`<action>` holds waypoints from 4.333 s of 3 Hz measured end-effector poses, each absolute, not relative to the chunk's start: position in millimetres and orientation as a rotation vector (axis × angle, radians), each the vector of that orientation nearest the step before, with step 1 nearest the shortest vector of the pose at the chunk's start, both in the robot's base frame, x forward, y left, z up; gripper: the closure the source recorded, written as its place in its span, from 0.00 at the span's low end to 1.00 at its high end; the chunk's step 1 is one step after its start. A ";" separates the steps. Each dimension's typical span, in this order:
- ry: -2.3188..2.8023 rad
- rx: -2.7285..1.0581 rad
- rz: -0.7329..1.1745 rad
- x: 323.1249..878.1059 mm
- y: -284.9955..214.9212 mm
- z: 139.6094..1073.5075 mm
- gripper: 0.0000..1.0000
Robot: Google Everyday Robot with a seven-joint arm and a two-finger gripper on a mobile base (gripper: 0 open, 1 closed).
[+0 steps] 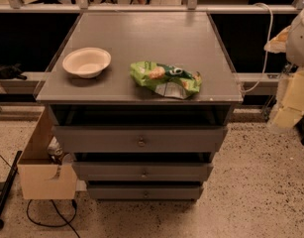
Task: Open middle drawer
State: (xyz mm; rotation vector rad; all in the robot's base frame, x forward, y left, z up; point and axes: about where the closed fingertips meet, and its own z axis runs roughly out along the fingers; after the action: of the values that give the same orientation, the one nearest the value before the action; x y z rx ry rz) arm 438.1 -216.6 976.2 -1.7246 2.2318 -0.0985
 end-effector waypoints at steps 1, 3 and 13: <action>2.222 -1.709 -0.100 435.9 -216.1 980.3 0.00; 2.142 -1.555 0.148 399.5 -196.0 943.9 0.00; 2.041 -1.794 0.173 450.3 -148.1 665.5 0.00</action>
Offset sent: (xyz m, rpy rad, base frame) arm -0.0462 0.0139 -0.0204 0.3523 -0.0458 -0.0497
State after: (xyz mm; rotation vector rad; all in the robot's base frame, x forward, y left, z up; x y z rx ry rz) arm 450.3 -148.1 665.5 -1.7945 2.0405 0.1732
